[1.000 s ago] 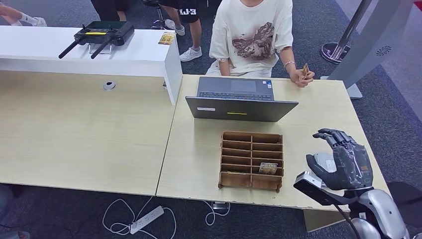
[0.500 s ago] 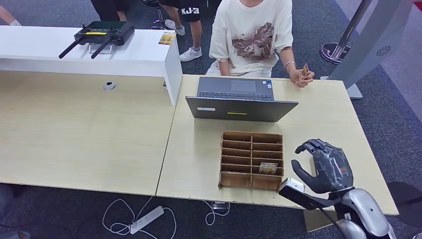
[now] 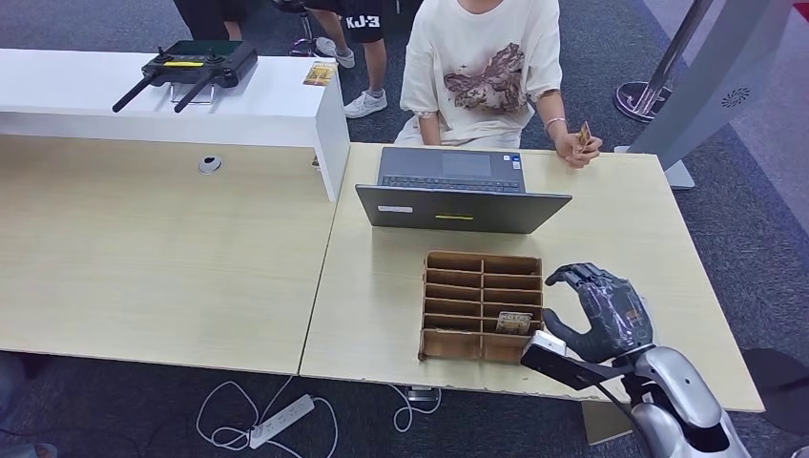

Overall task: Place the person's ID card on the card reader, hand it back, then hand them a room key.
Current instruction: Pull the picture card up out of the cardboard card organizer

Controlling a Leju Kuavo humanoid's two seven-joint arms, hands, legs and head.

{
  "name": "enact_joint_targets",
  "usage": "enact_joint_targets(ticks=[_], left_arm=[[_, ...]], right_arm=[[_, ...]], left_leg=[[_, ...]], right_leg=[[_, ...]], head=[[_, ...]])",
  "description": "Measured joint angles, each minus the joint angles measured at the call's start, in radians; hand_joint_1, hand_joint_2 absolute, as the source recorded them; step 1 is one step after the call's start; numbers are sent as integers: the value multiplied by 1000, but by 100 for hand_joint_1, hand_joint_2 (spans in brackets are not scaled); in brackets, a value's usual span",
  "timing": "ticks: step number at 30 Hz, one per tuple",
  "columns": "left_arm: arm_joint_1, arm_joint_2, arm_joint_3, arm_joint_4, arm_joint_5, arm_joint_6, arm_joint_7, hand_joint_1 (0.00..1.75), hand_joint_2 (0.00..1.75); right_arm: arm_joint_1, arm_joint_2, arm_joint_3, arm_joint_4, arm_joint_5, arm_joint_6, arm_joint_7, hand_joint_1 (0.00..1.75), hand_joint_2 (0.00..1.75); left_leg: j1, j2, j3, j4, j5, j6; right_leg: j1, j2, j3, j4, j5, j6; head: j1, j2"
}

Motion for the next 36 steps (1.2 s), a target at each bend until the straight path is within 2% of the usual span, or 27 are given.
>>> enact_joint_targets(ticks=[5, 9, 15, 30, 36], left_arm=[[0, 0, 0, 0, 2, -1, 0, 0, 0], [0, 0, 0, 0, 3, -2, 0, 0, 0], [1, 0, 0, 0, 2, -2, 0, 0, 0], [2, 0, 0, 0, 0, 1, -1, 0, 0], [2, 0, 0, 0, 0, 1, -2, 0, 0]], right_arm=[[-30, 0, 19, 44, -2, 2, -1, 89, 175], [-50, 0, 30, 76, -6, 8, -2, 84, 175], [-56, -2, 40, 104, -19, 9, -3, 95, 175], [3, -59, 38, 60, -72, -24, 0, 90, 175], [18, -64, 34, 36, -70, -25, 0, 97, 175]], left_leg=[[0, 0, 0, 0, 0, 0], [0, 0, 0, 0, 0, 0], [0, 0, 0, 0, 0, 0], [0, 0, 0, 0, 0, 0], [0, 0, 0, 0, 0, 0]], right_leg=[[0, 0, 0, 0, 0, 0], [0, 0, 0, 0, 0, 0], [0, 0, 0, 0, 0, 0], [0, 0, 0, 0, 0, 0], [0, 0, 0, 0, 0, 0]], head=[[0, 0], [0, 0], [0, 0], [0, 0], [0, 0]])
